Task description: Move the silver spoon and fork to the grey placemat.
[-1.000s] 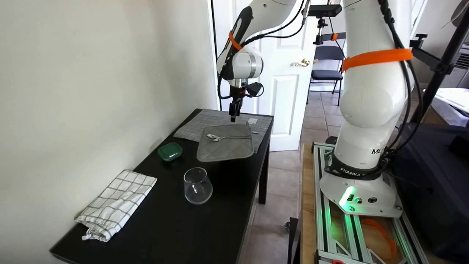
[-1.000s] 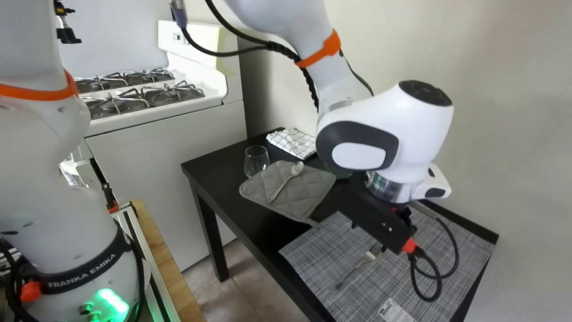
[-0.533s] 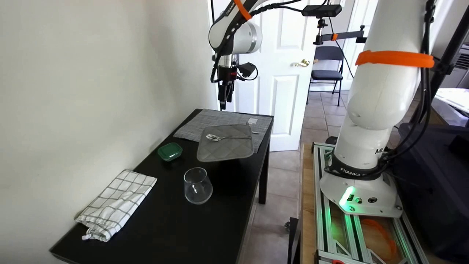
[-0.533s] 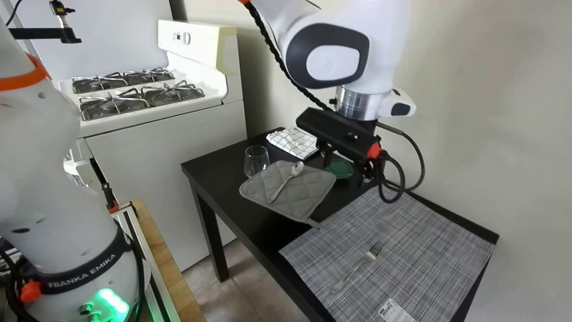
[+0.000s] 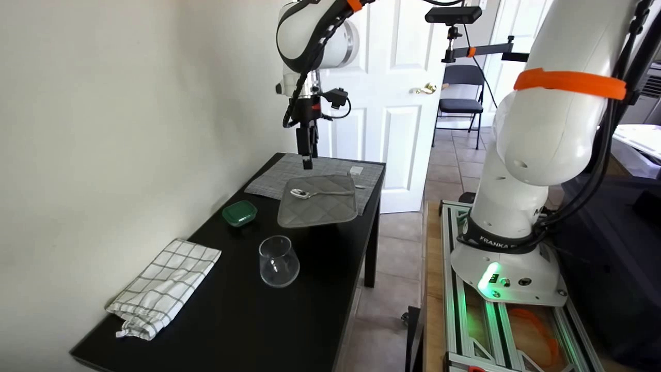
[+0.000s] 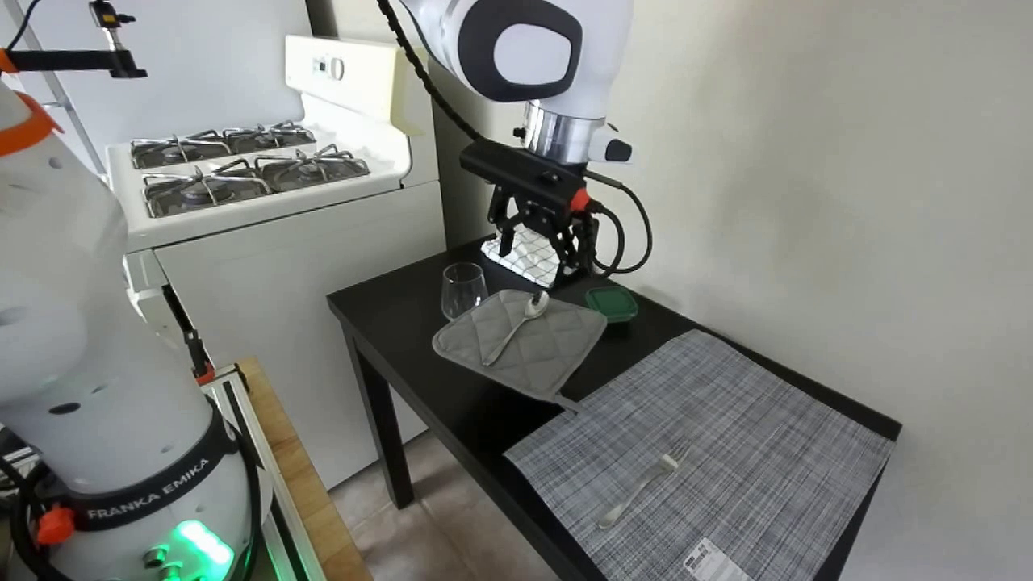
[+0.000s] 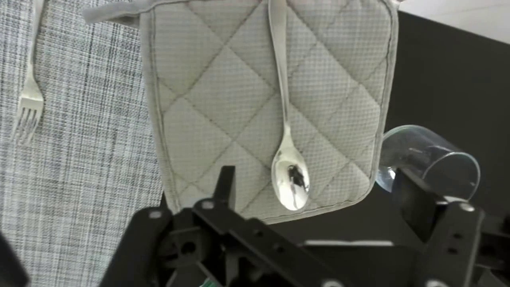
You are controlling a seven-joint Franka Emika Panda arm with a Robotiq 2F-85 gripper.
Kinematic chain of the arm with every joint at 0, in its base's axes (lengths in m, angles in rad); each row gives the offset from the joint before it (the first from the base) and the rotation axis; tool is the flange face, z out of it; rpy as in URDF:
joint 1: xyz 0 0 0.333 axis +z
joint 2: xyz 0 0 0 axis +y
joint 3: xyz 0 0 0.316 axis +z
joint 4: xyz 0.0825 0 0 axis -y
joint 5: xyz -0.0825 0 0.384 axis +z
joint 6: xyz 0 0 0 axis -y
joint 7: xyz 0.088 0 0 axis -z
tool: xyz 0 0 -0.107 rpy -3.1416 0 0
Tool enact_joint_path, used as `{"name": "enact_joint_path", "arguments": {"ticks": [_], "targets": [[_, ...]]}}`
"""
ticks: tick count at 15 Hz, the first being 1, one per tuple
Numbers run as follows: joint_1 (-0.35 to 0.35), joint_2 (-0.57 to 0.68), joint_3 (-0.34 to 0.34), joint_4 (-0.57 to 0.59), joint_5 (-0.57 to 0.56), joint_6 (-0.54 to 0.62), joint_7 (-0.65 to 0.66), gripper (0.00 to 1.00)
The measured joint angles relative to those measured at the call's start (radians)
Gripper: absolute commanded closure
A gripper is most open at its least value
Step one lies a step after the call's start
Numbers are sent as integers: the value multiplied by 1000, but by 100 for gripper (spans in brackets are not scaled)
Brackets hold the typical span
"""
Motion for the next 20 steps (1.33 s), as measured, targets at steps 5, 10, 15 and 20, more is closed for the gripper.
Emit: {"name": "enact_joint_path", "arguments": {"ticks": [5,10,15,20], "targets": [[50,22,10,-36,-57,-3,0,0],[55,35,11,-59,-142,-3,0,5],[55,41,11,-73,-177,1,0,13],[54,60,5,-74,-182,35,0,6]]}}
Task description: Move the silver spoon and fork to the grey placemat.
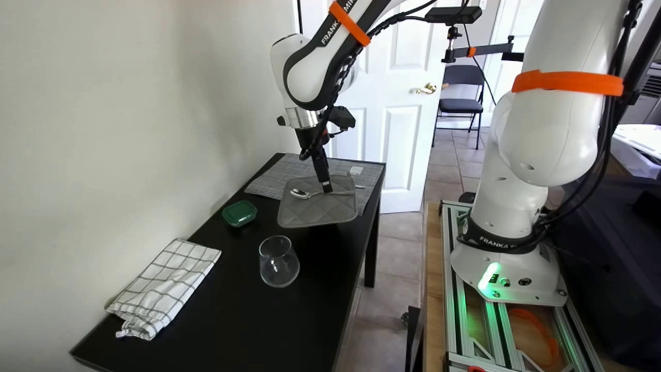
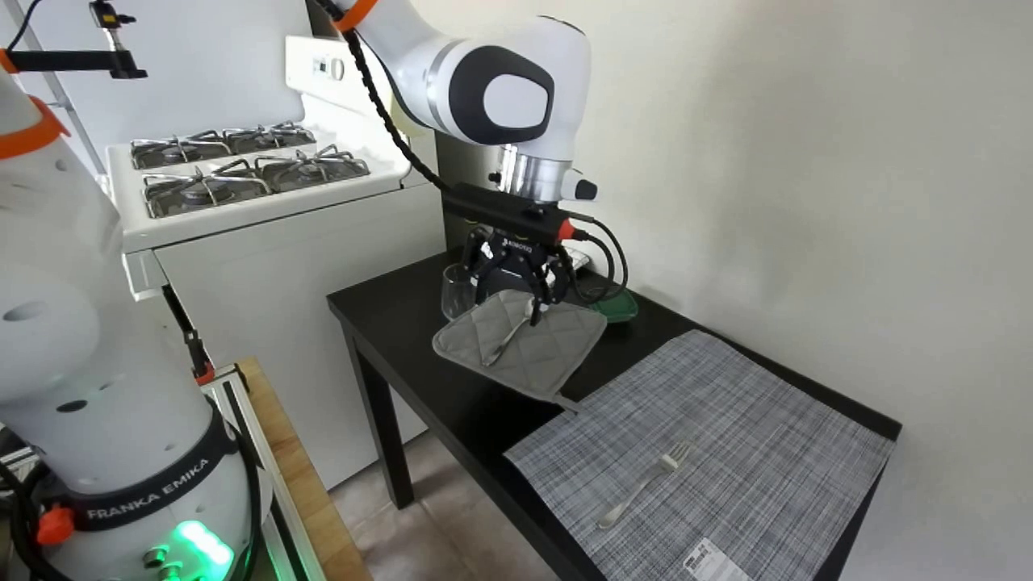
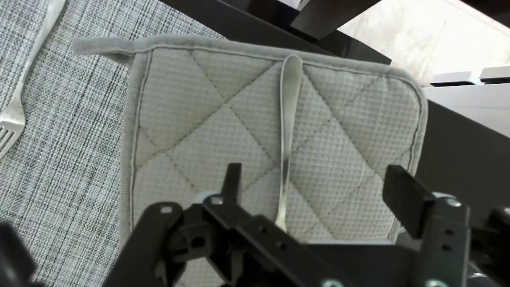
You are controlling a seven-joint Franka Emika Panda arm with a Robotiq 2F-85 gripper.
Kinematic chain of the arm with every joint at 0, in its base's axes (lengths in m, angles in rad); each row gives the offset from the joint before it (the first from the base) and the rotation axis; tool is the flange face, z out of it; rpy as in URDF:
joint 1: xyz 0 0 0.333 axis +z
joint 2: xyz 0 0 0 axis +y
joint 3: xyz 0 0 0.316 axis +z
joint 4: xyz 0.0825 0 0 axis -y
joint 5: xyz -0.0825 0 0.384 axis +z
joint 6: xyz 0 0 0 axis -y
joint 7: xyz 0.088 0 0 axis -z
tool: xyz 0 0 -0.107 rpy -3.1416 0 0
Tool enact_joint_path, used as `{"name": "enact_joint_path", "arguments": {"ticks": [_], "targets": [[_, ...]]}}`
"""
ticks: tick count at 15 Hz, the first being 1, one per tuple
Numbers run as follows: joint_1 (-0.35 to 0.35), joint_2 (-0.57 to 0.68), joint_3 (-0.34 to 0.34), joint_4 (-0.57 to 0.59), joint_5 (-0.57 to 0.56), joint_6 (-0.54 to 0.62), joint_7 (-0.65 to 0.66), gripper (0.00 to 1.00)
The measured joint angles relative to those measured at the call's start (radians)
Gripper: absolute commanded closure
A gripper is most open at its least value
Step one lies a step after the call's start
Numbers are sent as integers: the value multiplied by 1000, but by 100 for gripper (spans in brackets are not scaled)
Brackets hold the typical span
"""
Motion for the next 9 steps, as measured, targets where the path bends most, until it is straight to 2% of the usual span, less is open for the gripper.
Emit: {"name": "enact_joint_path", "arguments": {"ticks": [2,5,7,8,9], "targets": [[0,14,-4,0,0,31,0,13],[0,35,-5,0,0,76,-1,15],[0,46,-5,0,0,100,-1,24],[0,52,-5,0,0,110,-1,34],[0,57,-5,0,0,119,-1,38]]}}
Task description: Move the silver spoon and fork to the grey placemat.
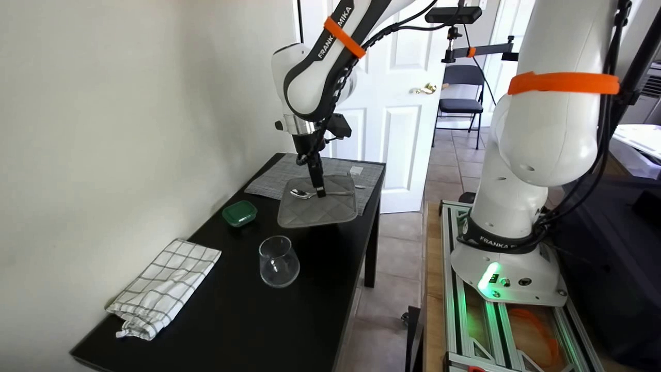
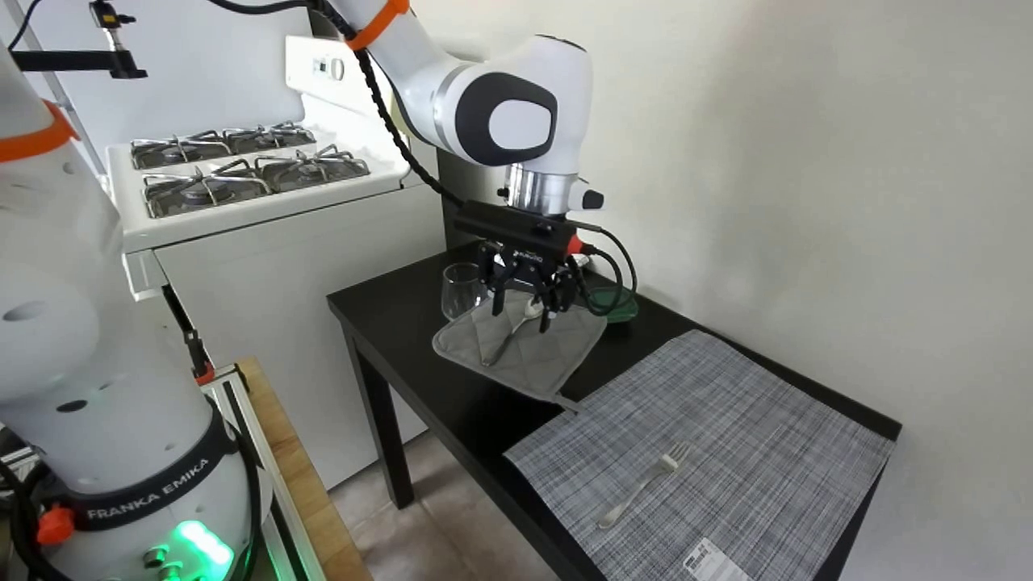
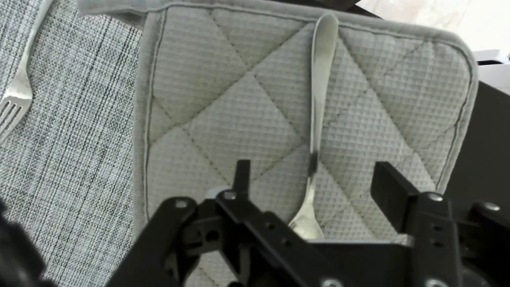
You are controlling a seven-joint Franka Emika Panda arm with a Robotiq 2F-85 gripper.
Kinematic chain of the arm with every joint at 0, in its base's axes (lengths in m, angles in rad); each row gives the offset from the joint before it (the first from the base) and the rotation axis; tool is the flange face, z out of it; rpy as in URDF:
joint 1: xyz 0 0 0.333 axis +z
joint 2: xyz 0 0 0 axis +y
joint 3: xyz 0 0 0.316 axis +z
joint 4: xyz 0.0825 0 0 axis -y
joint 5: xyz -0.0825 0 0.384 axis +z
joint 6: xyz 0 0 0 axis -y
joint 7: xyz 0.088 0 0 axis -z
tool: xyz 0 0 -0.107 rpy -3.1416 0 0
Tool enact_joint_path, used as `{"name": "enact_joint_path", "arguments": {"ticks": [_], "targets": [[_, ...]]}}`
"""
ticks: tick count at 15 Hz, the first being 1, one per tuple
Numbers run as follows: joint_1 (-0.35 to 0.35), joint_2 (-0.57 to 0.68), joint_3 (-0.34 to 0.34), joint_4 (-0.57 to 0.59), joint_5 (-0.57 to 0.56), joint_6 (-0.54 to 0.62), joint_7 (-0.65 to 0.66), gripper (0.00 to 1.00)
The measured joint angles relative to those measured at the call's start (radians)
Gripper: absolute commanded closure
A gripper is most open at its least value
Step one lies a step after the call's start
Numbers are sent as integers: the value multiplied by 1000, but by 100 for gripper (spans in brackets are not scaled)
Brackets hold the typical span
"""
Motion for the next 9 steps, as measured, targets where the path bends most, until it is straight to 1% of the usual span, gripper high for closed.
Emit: {"name": "enact_joint_path", "arguments": {"ticks": [1,2,5,7,8,9], "targets": [[0,5,0,0,0,7,0,43],[0,9,0,0,0,14,0,55],[0,14,0,0,0,19,0,74],[0,14,0,0,0,19,0,93],[0,14,0,0,0,19,0,100],[0,14,0,0,0,19,0,100]]}}
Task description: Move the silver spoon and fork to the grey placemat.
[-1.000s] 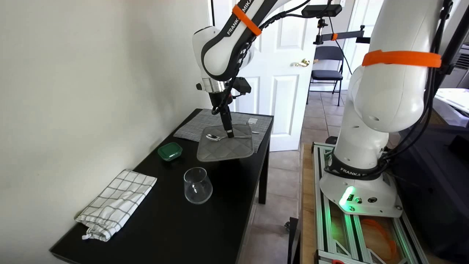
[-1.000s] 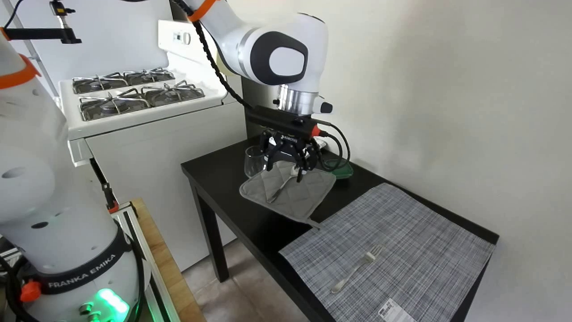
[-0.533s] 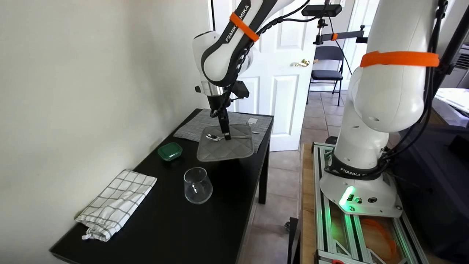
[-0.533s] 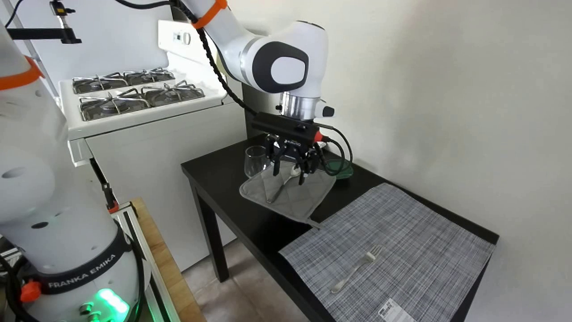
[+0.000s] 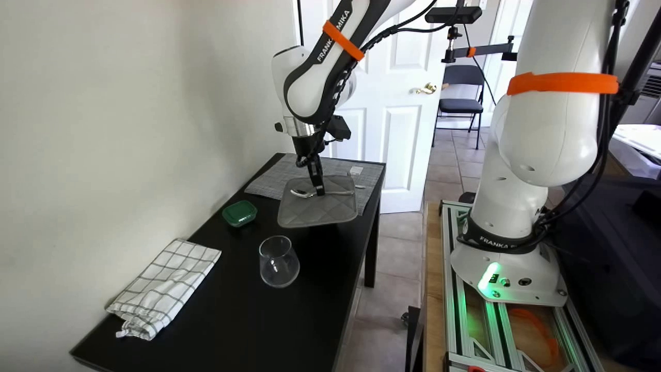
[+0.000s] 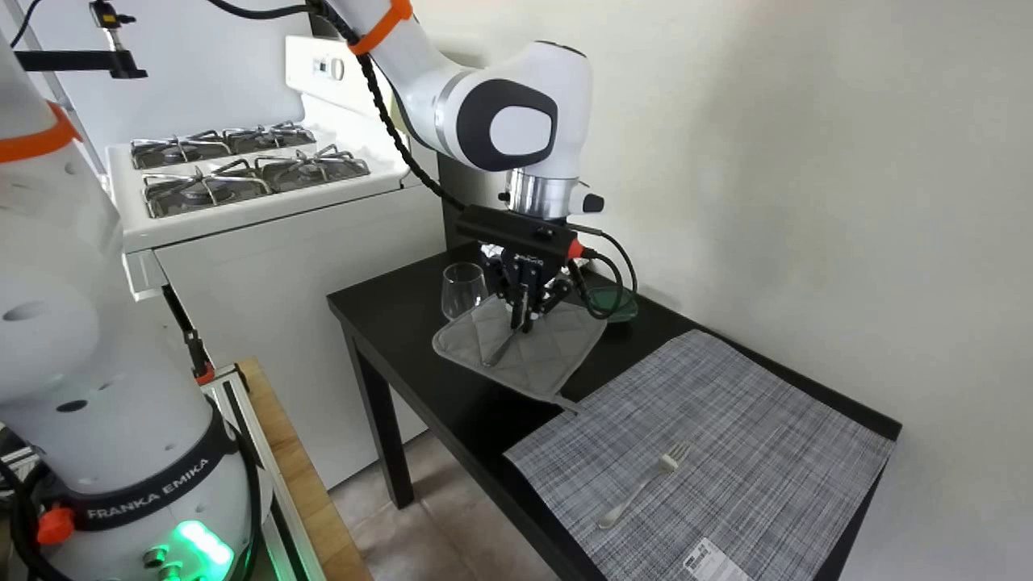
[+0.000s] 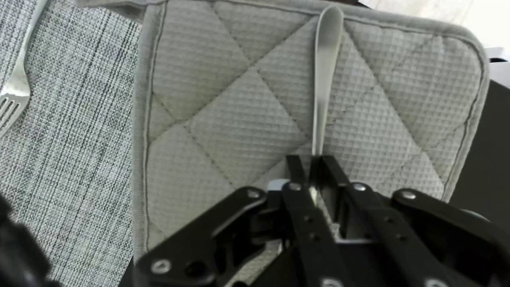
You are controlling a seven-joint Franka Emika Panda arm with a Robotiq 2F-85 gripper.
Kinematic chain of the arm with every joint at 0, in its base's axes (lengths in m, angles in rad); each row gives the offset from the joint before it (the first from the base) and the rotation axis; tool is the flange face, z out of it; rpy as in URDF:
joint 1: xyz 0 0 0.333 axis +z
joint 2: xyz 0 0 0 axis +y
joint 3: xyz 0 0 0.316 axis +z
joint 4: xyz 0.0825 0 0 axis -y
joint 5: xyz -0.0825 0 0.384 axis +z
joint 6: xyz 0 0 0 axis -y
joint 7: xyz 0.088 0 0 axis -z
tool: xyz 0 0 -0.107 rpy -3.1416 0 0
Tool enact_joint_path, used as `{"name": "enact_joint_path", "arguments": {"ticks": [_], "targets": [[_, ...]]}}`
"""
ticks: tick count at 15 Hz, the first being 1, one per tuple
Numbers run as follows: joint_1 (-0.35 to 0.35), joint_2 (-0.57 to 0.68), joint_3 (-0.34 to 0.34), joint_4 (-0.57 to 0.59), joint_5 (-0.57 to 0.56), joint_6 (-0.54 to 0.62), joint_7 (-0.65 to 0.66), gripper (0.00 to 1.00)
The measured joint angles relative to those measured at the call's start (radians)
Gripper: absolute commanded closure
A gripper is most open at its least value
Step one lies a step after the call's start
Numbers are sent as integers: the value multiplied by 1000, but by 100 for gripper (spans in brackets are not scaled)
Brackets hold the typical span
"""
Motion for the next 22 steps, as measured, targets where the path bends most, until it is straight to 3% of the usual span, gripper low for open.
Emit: {"name": "enact_joint_path", "arguments": {"ticks": [14,22], "targets": [[-22,-57,-15,10,20,-4,10,98],[-113,-151,-126,14,14,-15,74,98]]}}
